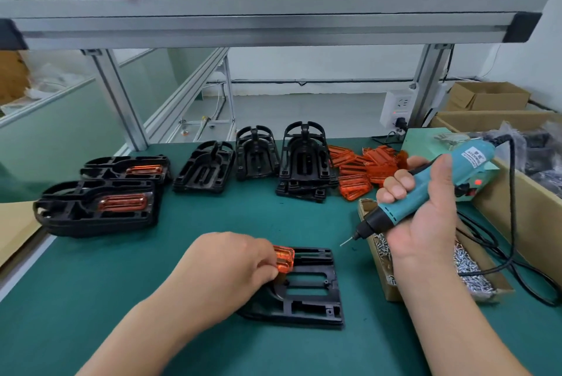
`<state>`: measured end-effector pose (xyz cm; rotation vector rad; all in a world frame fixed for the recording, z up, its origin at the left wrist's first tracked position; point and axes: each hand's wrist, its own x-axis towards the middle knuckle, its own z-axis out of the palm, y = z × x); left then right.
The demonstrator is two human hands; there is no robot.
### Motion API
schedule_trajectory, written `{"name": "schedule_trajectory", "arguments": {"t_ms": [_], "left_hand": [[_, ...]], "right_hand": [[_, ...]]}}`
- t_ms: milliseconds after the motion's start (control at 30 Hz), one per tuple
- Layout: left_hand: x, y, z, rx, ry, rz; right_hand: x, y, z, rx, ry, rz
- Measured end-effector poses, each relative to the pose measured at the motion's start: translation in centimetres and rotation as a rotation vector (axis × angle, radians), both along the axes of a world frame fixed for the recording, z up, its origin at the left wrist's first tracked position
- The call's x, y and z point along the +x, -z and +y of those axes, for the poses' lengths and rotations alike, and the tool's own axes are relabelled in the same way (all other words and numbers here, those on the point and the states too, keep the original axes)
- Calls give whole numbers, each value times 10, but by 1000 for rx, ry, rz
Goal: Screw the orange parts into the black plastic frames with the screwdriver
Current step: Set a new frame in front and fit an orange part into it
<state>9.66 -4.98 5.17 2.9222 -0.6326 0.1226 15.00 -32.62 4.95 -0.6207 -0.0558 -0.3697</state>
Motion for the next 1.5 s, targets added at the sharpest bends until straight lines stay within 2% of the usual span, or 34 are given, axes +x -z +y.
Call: {"name": "schedule_trajectory", "arguments": {"t_ms": [133,367,467,767,867,1000,1133,1333,1500], "left_hand": [[-7,9,13,-251,-53,72],[5,16,39,-443,-131,250],[7,19,39,-460,-112,282],[0,20,25,-469,-61,172],[-4,20,14,-534,-67,122],[-6,17,-6,-740,-103,104],[-3,15,-22,-988,-105,237],[-1,15,-31,-1141,-131,324],[-2,7,-35,-1584,-139,506]], "right_hand": [[0,1,2,-12,-3,-2],[0,1,4,-22,-24,-5],[-1,0,6,-27,-30,-10],[-3,-1,9,-40,-55,-13],[-4,-2,10,-58,-87,-7],[-6,-4,12,-123,-171,21],[-8,-6,22,-236,-246,65],[-11,-5,28,-331,-313,112],[-14,-6,32,-415,-331,123]]}}
